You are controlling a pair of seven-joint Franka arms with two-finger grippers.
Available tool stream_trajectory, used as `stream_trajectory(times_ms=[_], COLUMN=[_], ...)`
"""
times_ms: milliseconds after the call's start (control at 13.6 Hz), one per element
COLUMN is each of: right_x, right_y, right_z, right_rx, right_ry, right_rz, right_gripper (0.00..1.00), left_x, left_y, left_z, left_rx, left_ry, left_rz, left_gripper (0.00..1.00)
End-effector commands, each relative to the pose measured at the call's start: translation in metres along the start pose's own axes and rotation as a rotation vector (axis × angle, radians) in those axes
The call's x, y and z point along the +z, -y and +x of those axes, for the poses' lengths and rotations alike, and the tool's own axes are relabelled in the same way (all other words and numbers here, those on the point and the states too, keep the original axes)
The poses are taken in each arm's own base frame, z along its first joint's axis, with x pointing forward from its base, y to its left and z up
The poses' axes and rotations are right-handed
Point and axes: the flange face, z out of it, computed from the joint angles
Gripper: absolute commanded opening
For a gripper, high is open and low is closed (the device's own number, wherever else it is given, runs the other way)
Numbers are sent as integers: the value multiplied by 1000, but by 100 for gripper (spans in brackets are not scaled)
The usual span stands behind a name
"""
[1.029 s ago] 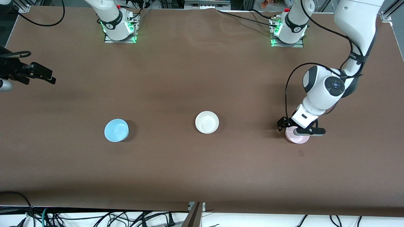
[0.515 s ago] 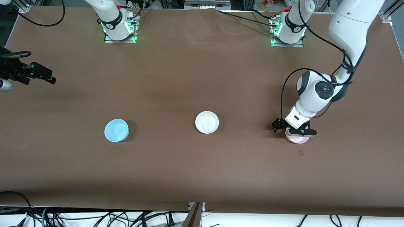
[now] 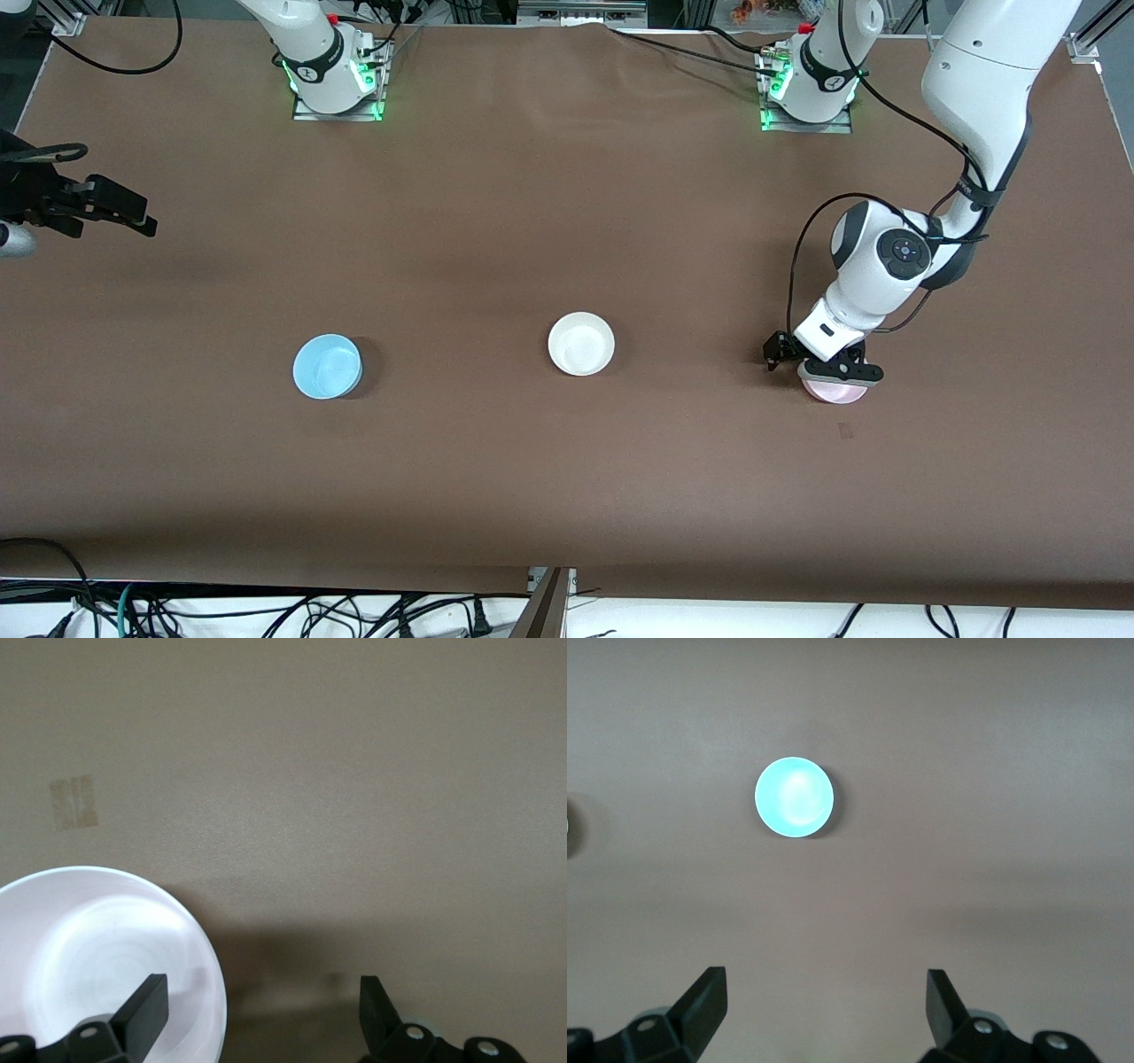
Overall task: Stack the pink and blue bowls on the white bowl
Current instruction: 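Close the left gripper on the pink bowl rim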
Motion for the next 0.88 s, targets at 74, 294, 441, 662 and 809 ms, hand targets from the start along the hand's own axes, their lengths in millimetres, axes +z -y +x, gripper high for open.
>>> stream_trajectory(times_ms=[74, 294, 441, 662, 809], right_x=[-2, -2, -2, -2, -2], right_y=[1, 1, -2, -5, -8], right_z=[-2, -2, -2, -2, -2], right_rx=[7, 4, 7, 12, 17], right_ry=[2, 2, 2, 3, 3], right_rz=[14, 15, 15, 15, 15], right_gripper=[99, 99, 99, 99, 99], left_x=[-1, 0, -1, 0, 2], left_y=[7, 19, 18, 17, 17], left_z=[1, -1, -1, -2, -2], left_rx=[26, 28, 28, 28, 27], left_ry=[-14, -12, -12, -10, -7], left_rz=[21, 37, 38, 37, 36], left_gripper=[91, 87, 85, 77, 61])
